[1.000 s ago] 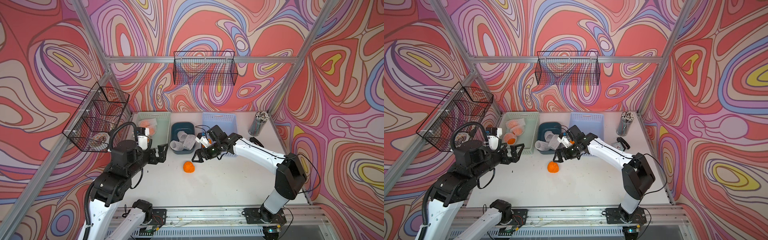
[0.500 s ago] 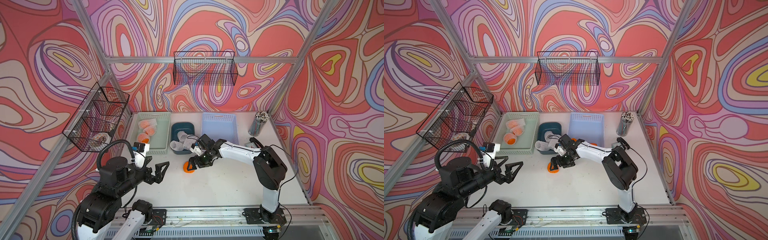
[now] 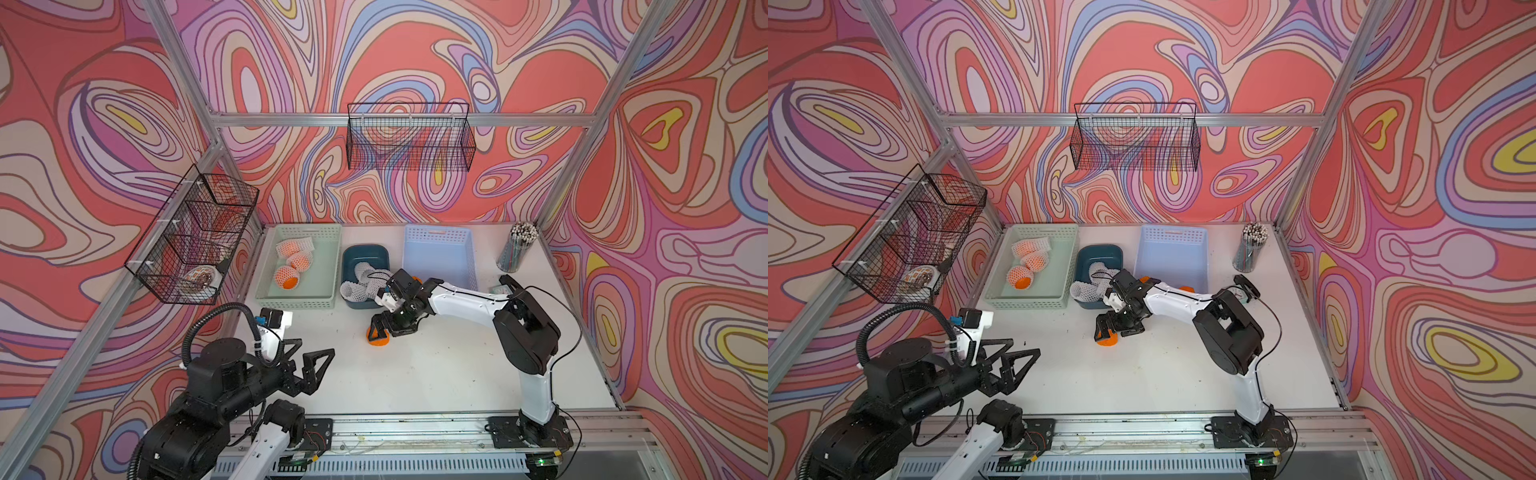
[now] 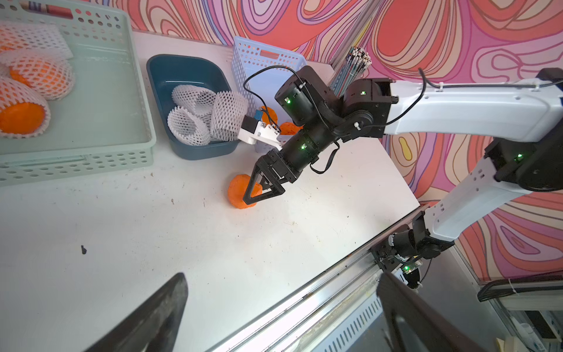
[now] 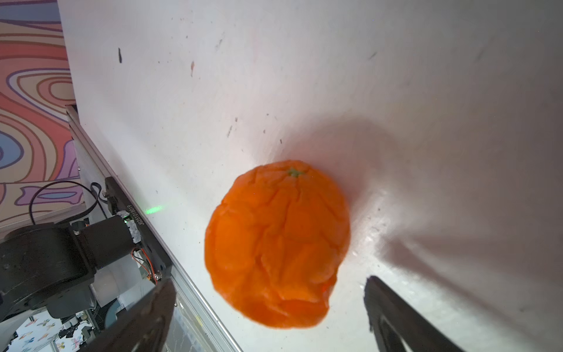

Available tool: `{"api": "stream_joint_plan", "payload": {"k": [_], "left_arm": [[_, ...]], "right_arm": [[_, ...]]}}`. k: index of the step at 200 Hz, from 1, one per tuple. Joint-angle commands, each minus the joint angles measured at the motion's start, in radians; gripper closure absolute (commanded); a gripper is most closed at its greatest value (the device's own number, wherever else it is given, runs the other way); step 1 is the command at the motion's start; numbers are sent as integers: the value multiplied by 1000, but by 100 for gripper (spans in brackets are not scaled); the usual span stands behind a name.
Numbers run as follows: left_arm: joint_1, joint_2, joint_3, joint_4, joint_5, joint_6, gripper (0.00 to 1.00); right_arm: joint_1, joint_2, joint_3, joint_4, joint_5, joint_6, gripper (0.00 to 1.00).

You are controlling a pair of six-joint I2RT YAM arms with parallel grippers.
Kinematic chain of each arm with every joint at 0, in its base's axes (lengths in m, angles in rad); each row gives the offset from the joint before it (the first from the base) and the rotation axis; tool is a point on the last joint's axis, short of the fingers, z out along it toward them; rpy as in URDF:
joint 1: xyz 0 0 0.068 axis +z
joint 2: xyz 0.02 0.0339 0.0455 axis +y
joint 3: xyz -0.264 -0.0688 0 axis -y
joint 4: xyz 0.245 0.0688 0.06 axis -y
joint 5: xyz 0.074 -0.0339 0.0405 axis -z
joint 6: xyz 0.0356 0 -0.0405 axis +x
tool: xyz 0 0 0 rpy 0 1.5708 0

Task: Remove foam nets from oranges
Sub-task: Pick up the orange from the center of the board.

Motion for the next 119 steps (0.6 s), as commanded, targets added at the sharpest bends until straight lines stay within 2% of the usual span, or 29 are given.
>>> {"api": "stream_joint_plan", "payload": {"k": [1, 72, 119], "left_arm": [[1, 11, 17, -51, 11, -8, 0], [1, 19, 16, -62, -14, -7, 1], [1, 25, 12, -54, -23, -4, 1]], "right_arm": [[8, 31, 39, 2, 28, 10, 2], [26, 93, 104, -27, 46, 20, 4], [30, 117, 126, -45, 59, 24, 14]]}}
